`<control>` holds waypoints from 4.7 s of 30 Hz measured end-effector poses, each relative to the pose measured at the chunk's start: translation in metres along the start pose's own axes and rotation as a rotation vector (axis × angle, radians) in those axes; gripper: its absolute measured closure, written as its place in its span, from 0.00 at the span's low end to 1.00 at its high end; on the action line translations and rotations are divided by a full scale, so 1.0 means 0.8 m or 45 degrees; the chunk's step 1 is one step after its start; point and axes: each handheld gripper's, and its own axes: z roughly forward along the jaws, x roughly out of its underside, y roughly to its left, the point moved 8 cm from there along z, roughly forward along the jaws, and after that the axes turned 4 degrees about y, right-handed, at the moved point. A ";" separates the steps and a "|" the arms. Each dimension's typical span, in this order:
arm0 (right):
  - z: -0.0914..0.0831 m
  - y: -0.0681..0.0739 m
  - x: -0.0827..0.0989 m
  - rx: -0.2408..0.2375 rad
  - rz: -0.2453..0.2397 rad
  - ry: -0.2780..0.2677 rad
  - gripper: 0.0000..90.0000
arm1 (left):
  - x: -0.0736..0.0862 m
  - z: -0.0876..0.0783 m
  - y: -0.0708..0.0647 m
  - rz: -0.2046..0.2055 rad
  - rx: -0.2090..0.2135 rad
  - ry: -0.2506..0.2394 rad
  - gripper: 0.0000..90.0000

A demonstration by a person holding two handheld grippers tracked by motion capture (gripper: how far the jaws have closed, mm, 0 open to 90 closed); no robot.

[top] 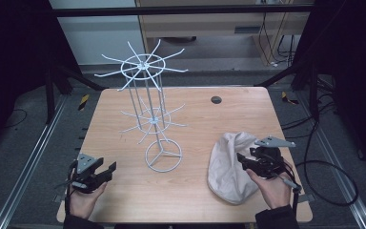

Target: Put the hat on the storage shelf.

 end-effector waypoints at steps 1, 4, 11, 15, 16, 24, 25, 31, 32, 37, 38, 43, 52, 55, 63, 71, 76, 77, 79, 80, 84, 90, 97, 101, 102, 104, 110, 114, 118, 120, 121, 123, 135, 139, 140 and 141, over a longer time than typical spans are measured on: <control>0.003 0.007 -0.003 -0.005 -0.004 0.013 0.51 | 0.004 0.002 0.008 -0.008 -0.020 0.007 0.49; 0.007 0.013 -0.005 -0.003 -0.012 0.026 0.51 | 0.008 0.004 0.015 -0.012 -0.042 0.012 0.49; 0.040 0.023 -0.001 0.019 -0.024 0.114 0.52 | 0.015 0.008 0.031 -0.043 -0.086 0.022 0.48; 0.058 0.019 0.004 0.056 -0.011 0.154 0.54 | 0.017 0.009 0.034 -0.039 -0.092 0.032 0.48; 0.058 0.019 0.004 0.056 -0.011 0.154 0.54 | 0.017 0.009 0.034 -0.039 -0.092 0.032 0.48; 0.084 0.011 0.017 0.086 0.026 0.235 0.62 | 0.019 0.013 0.035 -0.029 -0.096 0.052 0.49; 0.086 0.011 0.017 0.087 0.032 0.238 0.64 | 0.020 0.013 0.034 -0.028 -0.092 0.059 0.49; 0.096 0.013 0.019 0.107 0.035 0.271 0.78 | 0.022 0.016 0.033 -0.023 -0.089 0.076 0.49; 0.096 0.013 0.019 0.107 0.035 0.271 0.78 | 0.022 0.016 0.033 -0.023 -0.088 0.076 0.49; 0.100 0.012 0.022 0.139 0.037 0.307 0.95 | 0.022 0.017 0.033 -0.028 -0.087 0.079 0.50; 0.100 0.012 0.022 0.139 0.037 0.307 0.95 | 0.022 0.017 0.033 -0.028 -0.087 0.079 0.50; 0.094 0.013 0.021 0.139 0.037 0.302 0.98 | 0.022 0.016 0.034 -0.031 -0.089 0.081 0.50; 0.061 0.010 0.007 0.107 -0.018 0.162 0.98 | 0.022 0.015 0.035 -0.038 -0.092 0.076 0.50; 0.049 0.007 0.003 0.081 -0.052 0.091 0.98 | 0.022 0.015 0.035 -0.039 -0.091 0.074 0.50; 0.019 0.002 -0.004 0.013 -0.129 -0.130 0.98 | 0.021 0.014 0.035 -0.051 -0.087 0.064 0.51; -0.011 0.004 -0.021 -0.017 -0.194 -0.286 0.98 | 0.021 0.014 0.035 -0.053 -0.088 0.065 0.51; -0.032 0.008 -0.034 -0.030 -0.215 -0.380 0.98 | 0.020 0.014 0.035 -0.055 -0.089 0.063 0.51; -0.044 0.010 -0.041 -0.038 -0.223 -0.431 0.98 | 0.020 0.014 0.035 -0.053 -0.092 0.063 0.51; -0.056 0.013 -0.049 -0.047 -0.227 -0.479 0.98 | 0.020 0.014 0.035 -0.053 -0.090 0.063 0.51; -0.056 0.013 -0.049 -0.047 -0.227 -0.479 0.98 | 0.020 0.014 0.035 -0.053 -0.090 0.063 0.51; -0.077 0.020 -0.061 -0.055 -0.251 -0.573 0.98 | 0.020 0.014 0.035 -0.051 -0.092 0.063 0.51; -0.098 0.032 -0.075 -0.073 -0.279 -0.655 0.98 | 0.020 0.015 0.035 -0.049 -0.092 0.064 0.51; -0.122 0.054 -0.096 -0.120 -0.314 -0.770 0.98 | 0.021 0.015 0.034 -0.048 -0.093 0.065 0.51; -0.135 0.064 -0.111 -0.145 -0.337 -0.834 0.98 | 0.020 0.015 0.034 -0.051 -0.094 0.060 0.51; -0.138 0.066 -0.115 -0.150 -0.340 -0.848 0.98 | 0.020 0.014 0.035 -0.052 -0.094 0.060 0.51; -0.144 0.070 -0.121 -0.159 -0.343 -0.878 0.98 | 0.020 0.014 0.035 -0.051 -0.095 0.061 0.51; -0.156 0.074 -0.134 -0.177 -0.344 -0.933 0.98 | 0.020 0.015 0.035 -0.049 -0.094 0.063 0.51; -0.167 0.074 -0.146 -0.174 -0.344 -0.976 0.98 | 0.020 0.015 0.035 -0.051 -0.097 0.064 0.51; -0.176 0.072 -0.157 -0.184 -0.332 -1.008 0.98 | 0.020 0.015 0.035 -0.051 -0.098 0.064 0.51; -0.181 0.073 -0.163 -0.185 -0.336 -1.021 0.98 | 0.021 0.016 0.035 -0.052 -0.098 0.064 0.51; -0.183 0.073 -0.166 -0.184 -0.337 -1.030 0.98 | 0.021 0.016 0.035 -0.052 -0.097 0.065 0.51; -0.188 0.075 -0.174 -0.188 -0.343 -1.046 0.98 | 0.021 0.016 0.035 -0.052 -0.096 0.064 0.51; -0.207 0.107 -0.223 -0.248 -0.395 -1.129 0.98 | 0.020 0.015 0.036 -0.051 -0.097 0.062 0.51; -0.195 0.121 -0.233 -0.280 -0.414 -1.110 0.98 | 0.020 0.015 0.036 -0.048 -0.097 0.063 0.51; -0.190 0.124 -0.235 -0.288 -0.420 -1.101 0.98 | 0.020 0.015 0.036 -0.051 -0.096 0.060 0.51; -0.186 0.127 -0.235 -0.296 -0.424 -1.089 0.98 | 0.020 0.015 0.036 -0.052 -0.096 0.058 0.51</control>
